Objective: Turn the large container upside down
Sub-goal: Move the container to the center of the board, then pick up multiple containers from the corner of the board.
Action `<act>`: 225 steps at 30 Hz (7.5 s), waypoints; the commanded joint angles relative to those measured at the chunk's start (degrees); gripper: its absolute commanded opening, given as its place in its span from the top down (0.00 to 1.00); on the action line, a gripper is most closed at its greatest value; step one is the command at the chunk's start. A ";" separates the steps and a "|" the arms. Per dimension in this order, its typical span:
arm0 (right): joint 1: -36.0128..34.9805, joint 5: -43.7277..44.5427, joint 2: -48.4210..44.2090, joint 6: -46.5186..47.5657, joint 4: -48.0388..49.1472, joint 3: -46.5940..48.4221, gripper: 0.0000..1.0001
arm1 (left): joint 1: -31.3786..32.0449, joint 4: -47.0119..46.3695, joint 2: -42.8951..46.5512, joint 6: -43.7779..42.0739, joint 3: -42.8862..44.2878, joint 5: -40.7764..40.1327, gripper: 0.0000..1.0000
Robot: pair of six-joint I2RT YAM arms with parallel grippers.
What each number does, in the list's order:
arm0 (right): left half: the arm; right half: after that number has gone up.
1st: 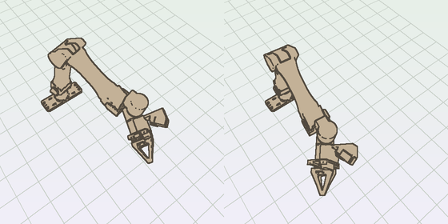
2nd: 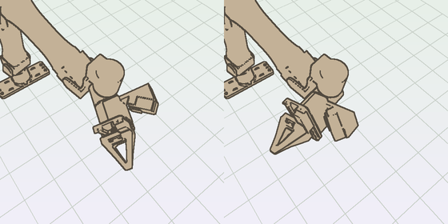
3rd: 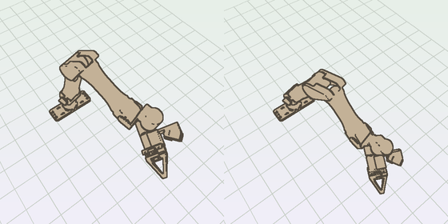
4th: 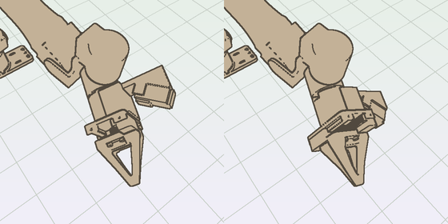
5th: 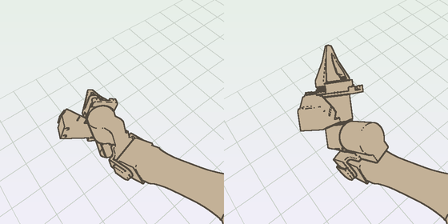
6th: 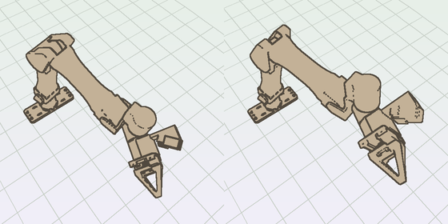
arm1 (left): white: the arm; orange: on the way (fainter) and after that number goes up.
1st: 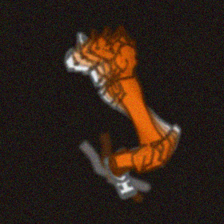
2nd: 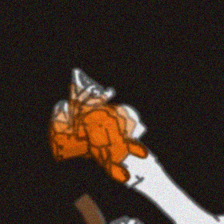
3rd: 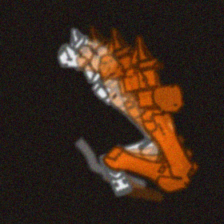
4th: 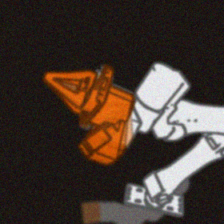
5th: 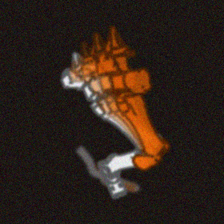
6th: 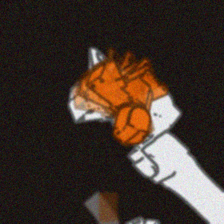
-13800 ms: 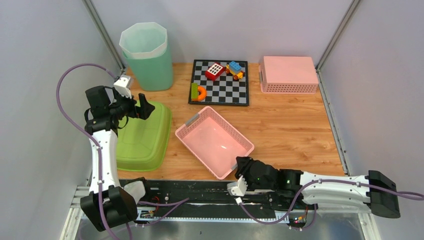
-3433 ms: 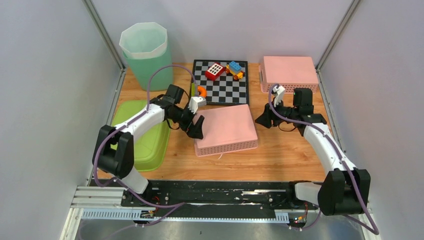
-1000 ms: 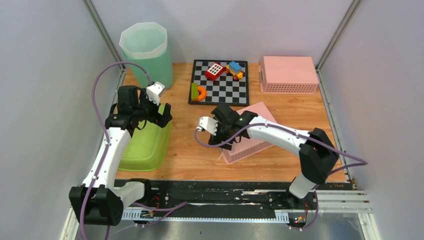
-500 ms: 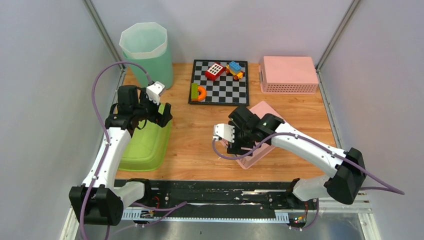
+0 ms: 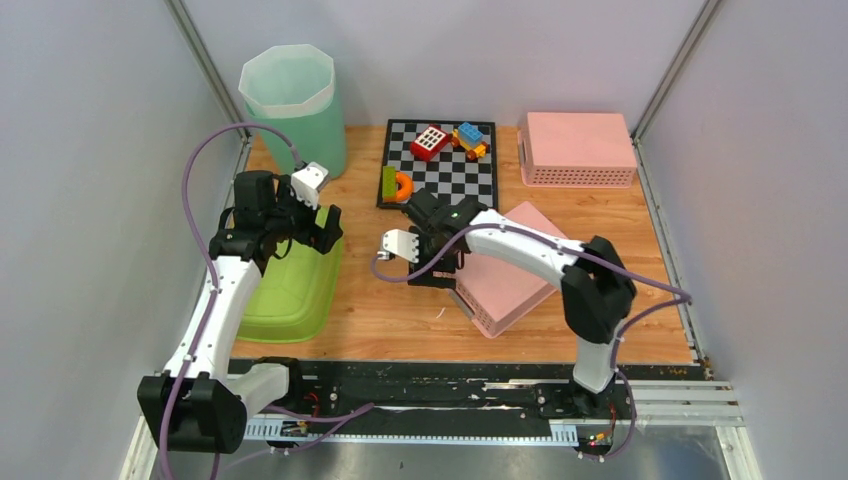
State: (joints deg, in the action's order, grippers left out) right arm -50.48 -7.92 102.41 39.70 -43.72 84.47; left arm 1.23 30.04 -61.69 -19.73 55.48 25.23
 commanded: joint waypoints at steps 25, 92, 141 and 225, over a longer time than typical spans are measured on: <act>-0.85 17.16 -4.27 11.56 -16.58 -13.87 0.28 | -0.36 -1.39 0.15 -0.46 -0.58 -0.10 0.00; 30.22 24.31 -19.84 -4.70 5.34 -31.26 0.26 | -0.36 -0.96 1.48 -0.34 -0.55 0.61 0.00; 41.51 26.87 -1.25 -3.80 17.53 -13.55 0.24 | -0.36 -1.03 1.74 -0.45 -0.55 0.52 0.00; 29.13 -28.13 -38.44 2.93 3.56 -29.76 0.16 | -0.27 14.78 -61.87 -12.96 73.25 -15.63 0.30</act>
State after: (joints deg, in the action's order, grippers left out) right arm -20.64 -34.52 63.83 41.91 -40.05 55.53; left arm 1.19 41.25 -120.79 -31.59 128.46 8.99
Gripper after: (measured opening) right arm 0.837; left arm 0.730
